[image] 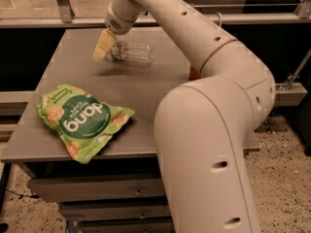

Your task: Place water bottle upright

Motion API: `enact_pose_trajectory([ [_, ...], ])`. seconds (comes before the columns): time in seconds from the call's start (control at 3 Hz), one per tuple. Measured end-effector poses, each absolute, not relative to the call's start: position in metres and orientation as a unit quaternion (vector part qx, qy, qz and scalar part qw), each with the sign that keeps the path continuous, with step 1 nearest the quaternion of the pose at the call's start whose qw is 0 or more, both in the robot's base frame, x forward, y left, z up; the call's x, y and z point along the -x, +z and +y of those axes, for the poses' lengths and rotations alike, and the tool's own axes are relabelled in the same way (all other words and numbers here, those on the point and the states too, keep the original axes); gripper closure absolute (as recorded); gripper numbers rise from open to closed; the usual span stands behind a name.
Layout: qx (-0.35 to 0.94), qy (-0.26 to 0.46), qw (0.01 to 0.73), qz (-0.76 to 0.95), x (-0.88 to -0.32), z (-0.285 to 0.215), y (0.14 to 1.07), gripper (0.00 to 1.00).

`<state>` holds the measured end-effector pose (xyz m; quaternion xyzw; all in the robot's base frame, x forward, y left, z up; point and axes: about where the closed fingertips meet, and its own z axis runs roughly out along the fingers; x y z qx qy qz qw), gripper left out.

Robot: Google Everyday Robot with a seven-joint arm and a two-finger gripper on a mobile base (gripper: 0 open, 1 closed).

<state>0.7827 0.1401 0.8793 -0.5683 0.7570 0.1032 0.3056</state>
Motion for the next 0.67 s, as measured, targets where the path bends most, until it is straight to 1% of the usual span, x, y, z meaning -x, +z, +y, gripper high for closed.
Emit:
enact_pose_trajectory([
  [0.67, 0.606, 0.068, 0.258, 0.750, -0.7871, 0.1360, 0.8610, 0.00],
])
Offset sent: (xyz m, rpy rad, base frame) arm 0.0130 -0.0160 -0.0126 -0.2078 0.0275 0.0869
